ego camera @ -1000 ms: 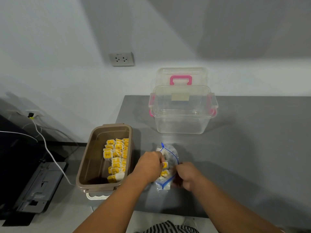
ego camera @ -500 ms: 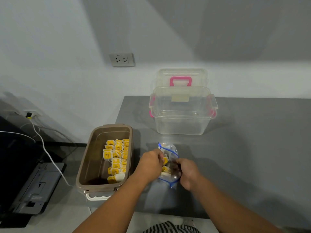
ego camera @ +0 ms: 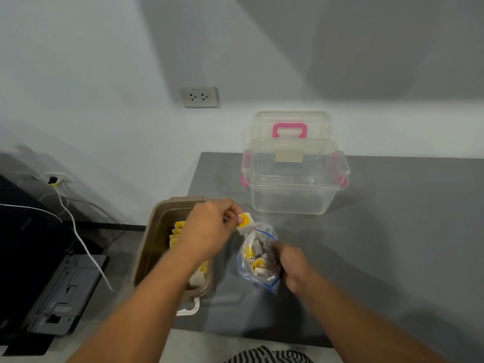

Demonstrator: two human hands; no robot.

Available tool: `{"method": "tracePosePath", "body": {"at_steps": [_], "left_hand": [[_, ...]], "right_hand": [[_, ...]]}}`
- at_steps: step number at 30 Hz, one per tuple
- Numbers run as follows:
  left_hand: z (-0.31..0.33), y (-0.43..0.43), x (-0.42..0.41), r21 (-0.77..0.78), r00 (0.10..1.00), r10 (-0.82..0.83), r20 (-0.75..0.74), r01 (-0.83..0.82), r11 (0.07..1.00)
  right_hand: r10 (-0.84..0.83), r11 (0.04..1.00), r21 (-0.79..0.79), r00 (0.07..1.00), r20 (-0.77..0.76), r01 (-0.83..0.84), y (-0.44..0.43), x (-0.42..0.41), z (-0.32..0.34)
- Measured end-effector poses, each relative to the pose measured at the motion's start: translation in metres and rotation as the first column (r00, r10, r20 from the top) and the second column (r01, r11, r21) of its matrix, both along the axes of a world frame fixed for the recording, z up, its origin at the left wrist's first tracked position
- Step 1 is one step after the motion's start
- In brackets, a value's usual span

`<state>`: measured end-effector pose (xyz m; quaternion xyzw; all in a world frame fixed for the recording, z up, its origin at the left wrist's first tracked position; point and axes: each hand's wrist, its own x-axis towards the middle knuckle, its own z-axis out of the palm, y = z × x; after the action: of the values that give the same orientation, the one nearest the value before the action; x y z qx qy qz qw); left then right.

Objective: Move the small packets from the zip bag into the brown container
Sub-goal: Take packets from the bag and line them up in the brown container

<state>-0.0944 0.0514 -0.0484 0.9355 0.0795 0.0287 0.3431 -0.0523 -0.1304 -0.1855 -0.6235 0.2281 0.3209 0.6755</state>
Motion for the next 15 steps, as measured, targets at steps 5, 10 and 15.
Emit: {"method": "tracePosePath", "body": {"at_steps": [5,10,15], "left_hand": [[0.027,0.064,-0.001,0.179,0.999,-0.015,-0.032,0.021,0.984],[0.019,0.113,0.003,0.387,0.968,-0.064,-0.242,0.156,0.909],[-0.002,0.133,0.007,0.505,0.882,-0.127,-0.454,0.372,0.779]], "right_hand": [[-0.019,1.000,-0.003,1.000,0.013,0.019,0.012,-0.002,-0.001],[-0.046,0.999,0.011,0.999,0.002,0.046,0.018,-0.008,0.001],[-0.072,0.997,-0.001,0.997,-0.011,0.072,0.019,-0.013,-0.003]]}}
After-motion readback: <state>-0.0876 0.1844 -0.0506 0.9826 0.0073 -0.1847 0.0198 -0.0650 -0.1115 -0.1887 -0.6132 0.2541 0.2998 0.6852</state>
